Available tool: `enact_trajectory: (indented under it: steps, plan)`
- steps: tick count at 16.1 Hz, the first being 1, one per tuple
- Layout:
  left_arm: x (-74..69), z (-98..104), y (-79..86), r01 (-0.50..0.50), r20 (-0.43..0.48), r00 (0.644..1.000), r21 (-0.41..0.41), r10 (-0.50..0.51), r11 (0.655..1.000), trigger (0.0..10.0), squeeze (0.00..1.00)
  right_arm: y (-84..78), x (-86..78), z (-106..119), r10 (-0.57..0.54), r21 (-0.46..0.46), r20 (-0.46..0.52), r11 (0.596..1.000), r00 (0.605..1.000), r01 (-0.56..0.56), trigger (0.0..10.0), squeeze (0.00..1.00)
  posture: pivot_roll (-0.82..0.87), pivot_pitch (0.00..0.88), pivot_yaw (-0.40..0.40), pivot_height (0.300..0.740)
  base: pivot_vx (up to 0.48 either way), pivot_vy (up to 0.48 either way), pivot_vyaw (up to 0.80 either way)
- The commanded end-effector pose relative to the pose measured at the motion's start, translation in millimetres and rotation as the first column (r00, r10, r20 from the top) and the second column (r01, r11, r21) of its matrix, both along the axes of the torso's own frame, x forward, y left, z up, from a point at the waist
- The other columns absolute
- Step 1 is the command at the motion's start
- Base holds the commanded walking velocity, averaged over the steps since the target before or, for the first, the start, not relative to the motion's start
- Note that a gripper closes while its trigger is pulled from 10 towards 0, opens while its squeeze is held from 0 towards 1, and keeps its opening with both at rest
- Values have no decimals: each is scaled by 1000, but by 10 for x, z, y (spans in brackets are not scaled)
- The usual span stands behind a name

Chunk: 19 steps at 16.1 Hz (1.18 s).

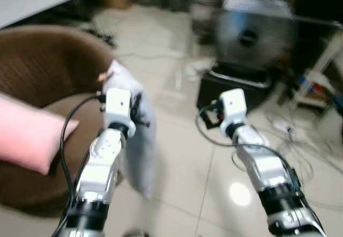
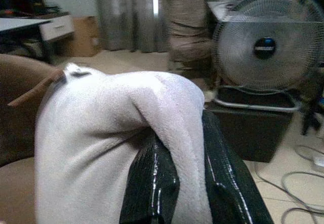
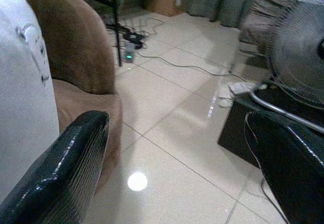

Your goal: Move the pillow to the sofa from floor

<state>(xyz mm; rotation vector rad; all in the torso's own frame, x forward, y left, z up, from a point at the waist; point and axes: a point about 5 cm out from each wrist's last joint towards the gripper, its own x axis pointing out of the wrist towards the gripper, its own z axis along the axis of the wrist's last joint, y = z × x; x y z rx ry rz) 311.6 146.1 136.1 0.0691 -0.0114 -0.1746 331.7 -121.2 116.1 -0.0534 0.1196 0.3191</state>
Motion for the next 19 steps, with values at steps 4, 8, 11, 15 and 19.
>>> enact_trajectory:
  steps: [4,8,11,15,19]
  plan:
    - [64,123,-10,1,40,999,7,-1,1000,10000,0,-16,-44,-82,-37,18,-35,999,999,37,10000,0,15,0,21,740,0,239,0]
    - [69,115,-47,43,43,998,3,-43,999,10000,0,-66,-90,-169,-89,42,-84,995,992,93,10000,0,2,0,35,740,0,0,0]
    - [59,102,-30,39,42,998,-4,-38,999,10000,0,-71,-106,-181,-94,40,-85,994,992,97,10000,0,-2,0,43,740,0,0,-763]
    - [58,84,-19,36,34,999,-4,-36,999,10000,0,-76,-115,-192,-105,22,-83,994,991,107,10000,0,-2,0,43,740,235,0,0]
    - [61,77,-21,33,34,999,-6,-33,999,10000,0,-78,-104,-178,-110,15,-80,994,991,111,10000,0,3,0,35,740,324,0,0]
